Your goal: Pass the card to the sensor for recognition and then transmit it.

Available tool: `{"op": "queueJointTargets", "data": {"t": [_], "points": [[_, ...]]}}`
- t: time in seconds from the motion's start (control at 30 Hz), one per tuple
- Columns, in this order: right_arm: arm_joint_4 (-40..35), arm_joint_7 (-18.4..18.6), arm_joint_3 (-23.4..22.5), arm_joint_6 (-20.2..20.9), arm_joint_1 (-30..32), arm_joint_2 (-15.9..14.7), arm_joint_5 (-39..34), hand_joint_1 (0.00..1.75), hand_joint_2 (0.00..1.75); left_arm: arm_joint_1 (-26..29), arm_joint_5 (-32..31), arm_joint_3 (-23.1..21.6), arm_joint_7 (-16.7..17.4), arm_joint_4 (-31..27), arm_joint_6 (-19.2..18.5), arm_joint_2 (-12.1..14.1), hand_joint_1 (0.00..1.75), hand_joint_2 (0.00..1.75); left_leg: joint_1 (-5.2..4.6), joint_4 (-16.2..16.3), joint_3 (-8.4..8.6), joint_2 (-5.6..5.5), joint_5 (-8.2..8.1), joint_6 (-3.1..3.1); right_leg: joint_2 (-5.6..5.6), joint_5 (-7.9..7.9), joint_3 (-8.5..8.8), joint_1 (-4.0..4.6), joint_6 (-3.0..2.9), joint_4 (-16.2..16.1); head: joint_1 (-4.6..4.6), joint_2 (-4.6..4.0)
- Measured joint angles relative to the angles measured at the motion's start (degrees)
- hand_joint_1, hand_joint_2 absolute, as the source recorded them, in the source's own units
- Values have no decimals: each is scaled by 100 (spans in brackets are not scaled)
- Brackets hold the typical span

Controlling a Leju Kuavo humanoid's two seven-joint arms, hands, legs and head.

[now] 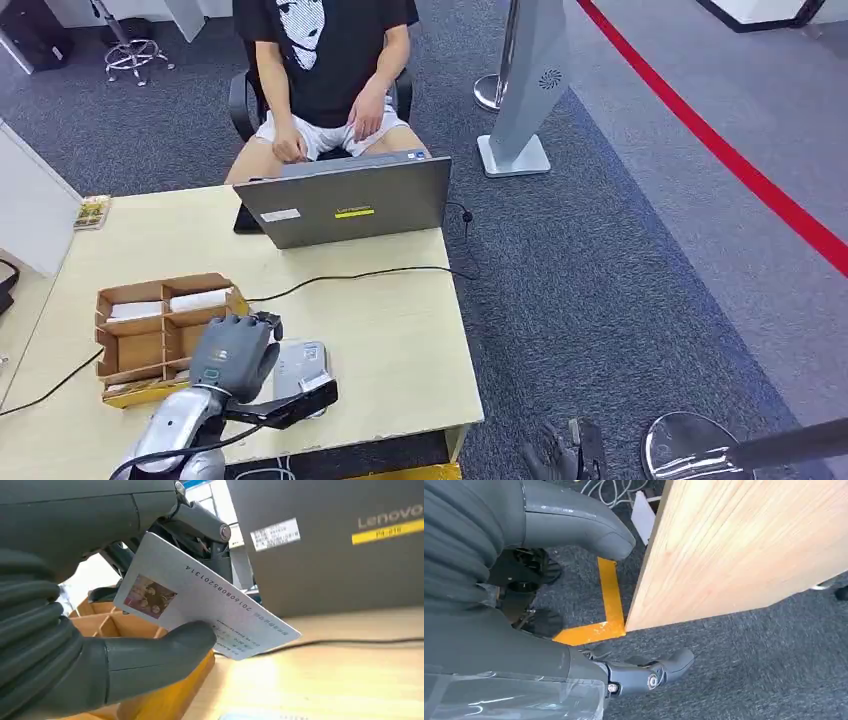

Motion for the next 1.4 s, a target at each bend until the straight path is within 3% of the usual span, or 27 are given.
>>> {"op": "queueJointTargets", "data": {"t": [0.37,0.7,0.9,1.07,1.17,1.27,1.4], "points": [[-140,7,0,120,65,37,-177,0,175,74,-87,155,6,365,-41,-74,175,175,-1,0,1,0,0,0,-1,0,0,0,0,-1,-2,0],[-284,66,63,114,88,120,-186,0,175,21,-133,217,-190,964,18,-190,175,175,-1,0,1,-2,0,0,-3,0,3,-1,0,0,0,0],[-315,63,96,120,108,142,-192,0,175,-41,-243,217,-173,1016,98,-195,175,175,-1,0,3,-2,4,4,-5,4,4,-1,1,0,-2,0],[-332,20,125,122,155,144,-192,0,175,-43,-291,219,-61,714,166,-179,175,175,0,0,2,-2,6,1,-5,5,2,0,0,0,-2,0],[-334,-37,155,122,196,144,-177,0,175,-126,-354,217,63,85,278,-144,175,175,1,0,0,-5,6,1,-6,4,1,1,0,0,0,0],[-334,-57,199,120,232,144,-177,0,175,-397,-402,217,177,-582,124,-83,175,175,0,0,-2,-11,6,1,-8,4,3,0,0,0,-2,0],[-334,-63,219,120,246,144,-177,0,175,-484,-413,217,192,-1042,74,-31,175,175,0,0,-1,-9,6,1,-7,4,2,0,0,0,0,0]]}}
